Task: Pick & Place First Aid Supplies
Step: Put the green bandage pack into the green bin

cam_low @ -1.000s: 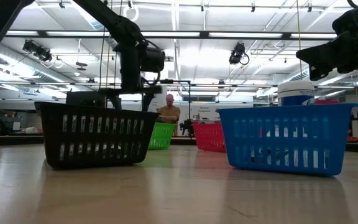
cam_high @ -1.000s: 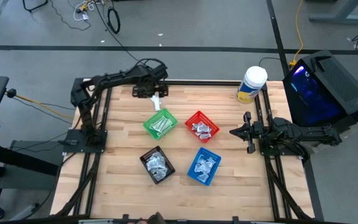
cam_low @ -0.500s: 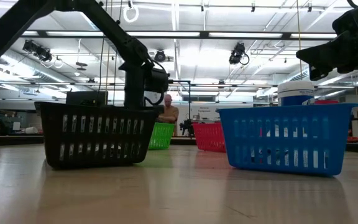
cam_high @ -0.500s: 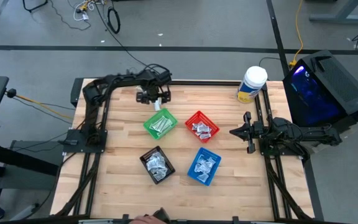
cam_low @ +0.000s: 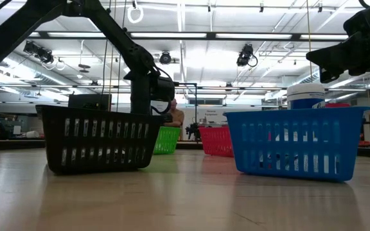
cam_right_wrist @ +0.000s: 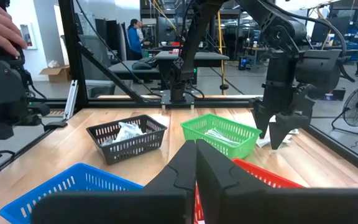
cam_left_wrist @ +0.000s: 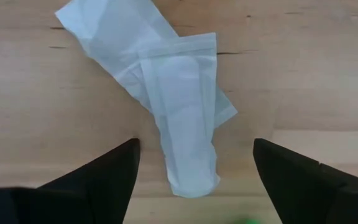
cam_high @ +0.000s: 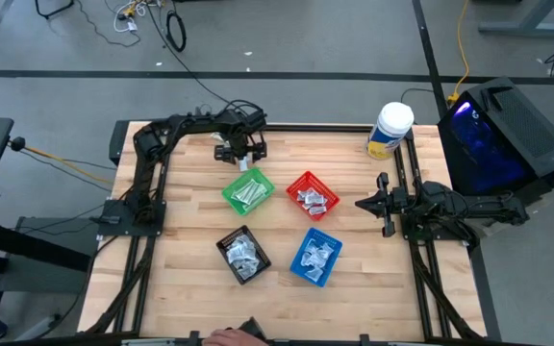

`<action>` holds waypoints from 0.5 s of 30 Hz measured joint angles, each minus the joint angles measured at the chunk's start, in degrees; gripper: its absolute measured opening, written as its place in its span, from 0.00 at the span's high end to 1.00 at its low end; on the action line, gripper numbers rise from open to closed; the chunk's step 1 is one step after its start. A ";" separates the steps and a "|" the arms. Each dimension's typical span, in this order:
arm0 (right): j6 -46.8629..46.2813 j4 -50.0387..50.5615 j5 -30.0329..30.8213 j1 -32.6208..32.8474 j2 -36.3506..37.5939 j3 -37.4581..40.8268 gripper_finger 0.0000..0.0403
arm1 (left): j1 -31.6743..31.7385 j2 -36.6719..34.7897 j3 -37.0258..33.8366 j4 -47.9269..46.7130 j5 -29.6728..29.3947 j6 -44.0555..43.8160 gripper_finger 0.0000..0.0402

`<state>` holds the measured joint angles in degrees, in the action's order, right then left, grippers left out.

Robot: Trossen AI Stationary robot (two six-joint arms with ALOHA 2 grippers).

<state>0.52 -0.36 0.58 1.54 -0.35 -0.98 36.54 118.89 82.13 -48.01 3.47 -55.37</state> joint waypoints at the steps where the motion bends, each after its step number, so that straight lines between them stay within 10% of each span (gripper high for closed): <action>1: 0.01 0.00 -0.01 -0.01 0.00 -0.01 0.97 | 0.02 0.00 0.00 -0.02 0.02 0.00 0.21; 15: -0.01 0.00 0.00 0.00 -0.01 0.01 0.97 | -0.01 0.00 0.00 -0.02 0.15 -0.99 0.55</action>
<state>0.51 -0.36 0.58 1.54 -0.36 -0.97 36.53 118.89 82.13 -48.03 3.62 -56.37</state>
